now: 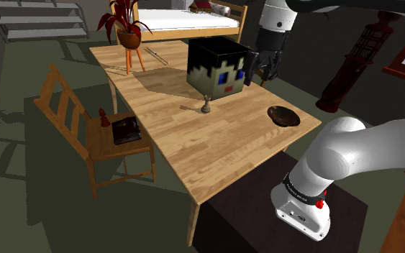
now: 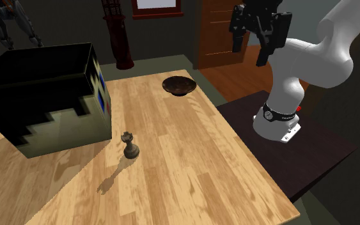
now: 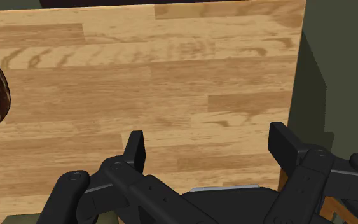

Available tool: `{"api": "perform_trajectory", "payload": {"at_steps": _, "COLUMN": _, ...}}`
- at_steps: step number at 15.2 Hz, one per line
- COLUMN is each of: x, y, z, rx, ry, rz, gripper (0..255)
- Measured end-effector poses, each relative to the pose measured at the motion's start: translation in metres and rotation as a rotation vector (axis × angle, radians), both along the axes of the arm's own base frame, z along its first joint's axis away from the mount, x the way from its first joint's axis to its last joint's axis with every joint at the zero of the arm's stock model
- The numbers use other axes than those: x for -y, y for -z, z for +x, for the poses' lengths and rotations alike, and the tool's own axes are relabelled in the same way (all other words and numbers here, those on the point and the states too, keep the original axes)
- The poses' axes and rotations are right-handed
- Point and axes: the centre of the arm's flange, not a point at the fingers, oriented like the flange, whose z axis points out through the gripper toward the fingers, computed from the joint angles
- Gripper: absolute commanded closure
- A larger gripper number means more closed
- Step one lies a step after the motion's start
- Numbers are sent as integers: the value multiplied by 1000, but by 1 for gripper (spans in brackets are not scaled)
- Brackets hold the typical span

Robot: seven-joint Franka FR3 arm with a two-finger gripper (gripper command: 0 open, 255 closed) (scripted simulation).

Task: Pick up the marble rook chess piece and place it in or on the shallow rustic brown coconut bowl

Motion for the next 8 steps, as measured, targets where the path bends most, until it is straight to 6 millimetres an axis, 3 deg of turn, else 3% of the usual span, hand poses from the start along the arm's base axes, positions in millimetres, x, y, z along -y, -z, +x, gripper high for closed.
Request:
{"api": "perform_trajectory", "payload": {"at_steps": 3, "x": 6, "y": 10, "z": 12, "rx": -1, "ry": 1, "rz": -1, "gripper": 0}}
{"api": "perform_trajectory", "payload": {"at_steps": 8, "x": 25, "y": 48, "z": 55, "rx": -1, "ry": 3, "rz": -3, "gripper": 0}}
